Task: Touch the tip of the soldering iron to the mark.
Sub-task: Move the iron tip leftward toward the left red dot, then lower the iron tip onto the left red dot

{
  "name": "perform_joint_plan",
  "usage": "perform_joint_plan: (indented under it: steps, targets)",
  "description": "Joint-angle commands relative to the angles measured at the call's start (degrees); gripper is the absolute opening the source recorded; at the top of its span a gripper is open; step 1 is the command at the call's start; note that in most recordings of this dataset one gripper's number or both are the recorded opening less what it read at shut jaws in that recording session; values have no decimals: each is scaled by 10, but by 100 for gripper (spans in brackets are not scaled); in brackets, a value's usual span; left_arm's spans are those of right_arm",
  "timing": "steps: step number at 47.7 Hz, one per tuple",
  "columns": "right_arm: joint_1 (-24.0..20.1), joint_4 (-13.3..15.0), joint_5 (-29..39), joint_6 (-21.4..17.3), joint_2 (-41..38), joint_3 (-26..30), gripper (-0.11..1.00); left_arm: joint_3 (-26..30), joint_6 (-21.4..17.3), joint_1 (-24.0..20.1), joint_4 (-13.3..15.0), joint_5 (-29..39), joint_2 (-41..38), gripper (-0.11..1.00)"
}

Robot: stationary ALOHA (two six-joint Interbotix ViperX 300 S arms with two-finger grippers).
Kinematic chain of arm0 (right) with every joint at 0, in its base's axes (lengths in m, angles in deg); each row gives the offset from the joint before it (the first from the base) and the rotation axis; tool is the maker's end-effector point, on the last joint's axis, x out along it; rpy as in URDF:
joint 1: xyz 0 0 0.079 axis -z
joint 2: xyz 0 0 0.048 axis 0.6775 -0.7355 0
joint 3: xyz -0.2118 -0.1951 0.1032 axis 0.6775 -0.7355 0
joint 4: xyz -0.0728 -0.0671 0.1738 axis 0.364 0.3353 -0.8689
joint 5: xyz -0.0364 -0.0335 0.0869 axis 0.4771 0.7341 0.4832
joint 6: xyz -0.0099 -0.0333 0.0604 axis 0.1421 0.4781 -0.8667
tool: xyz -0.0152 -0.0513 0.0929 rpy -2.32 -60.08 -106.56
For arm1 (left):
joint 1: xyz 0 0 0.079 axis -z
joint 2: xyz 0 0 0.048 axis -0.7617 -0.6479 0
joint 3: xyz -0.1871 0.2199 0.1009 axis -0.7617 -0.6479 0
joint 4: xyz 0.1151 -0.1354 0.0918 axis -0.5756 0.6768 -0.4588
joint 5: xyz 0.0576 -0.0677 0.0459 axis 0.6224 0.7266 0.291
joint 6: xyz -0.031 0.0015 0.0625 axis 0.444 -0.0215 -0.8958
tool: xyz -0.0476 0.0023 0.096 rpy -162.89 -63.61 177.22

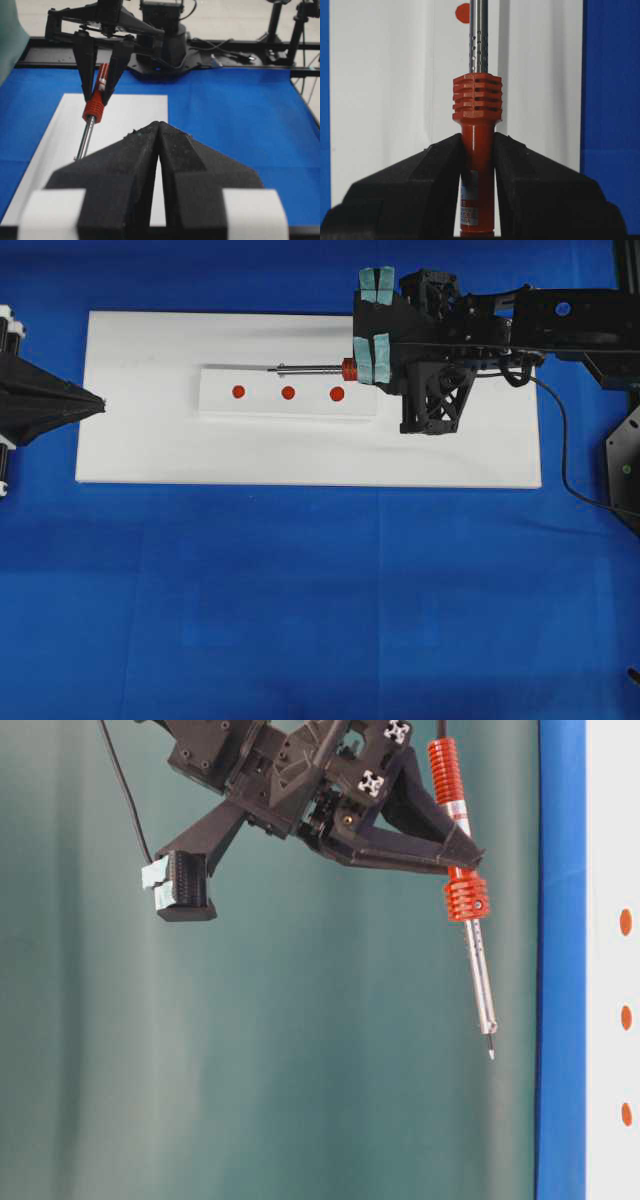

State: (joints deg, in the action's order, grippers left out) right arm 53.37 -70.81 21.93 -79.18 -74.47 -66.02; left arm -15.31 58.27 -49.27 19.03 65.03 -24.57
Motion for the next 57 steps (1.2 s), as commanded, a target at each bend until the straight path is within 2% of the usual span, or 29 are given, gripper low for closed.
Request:
perform_joint_plan:
  steps: [1,32,57]
  targets:
    - [-1,-1,-2,-2,10,15,6,5,0,-1,-1,-4,-3,0]
    - [-1,-2,-1,-6,-11,25,6,5,1,-1,-1,-5,-3,0]
    - [-1,-2,-20,-8,-118,71,6,5,0,-1,-1,-2,-3,0]
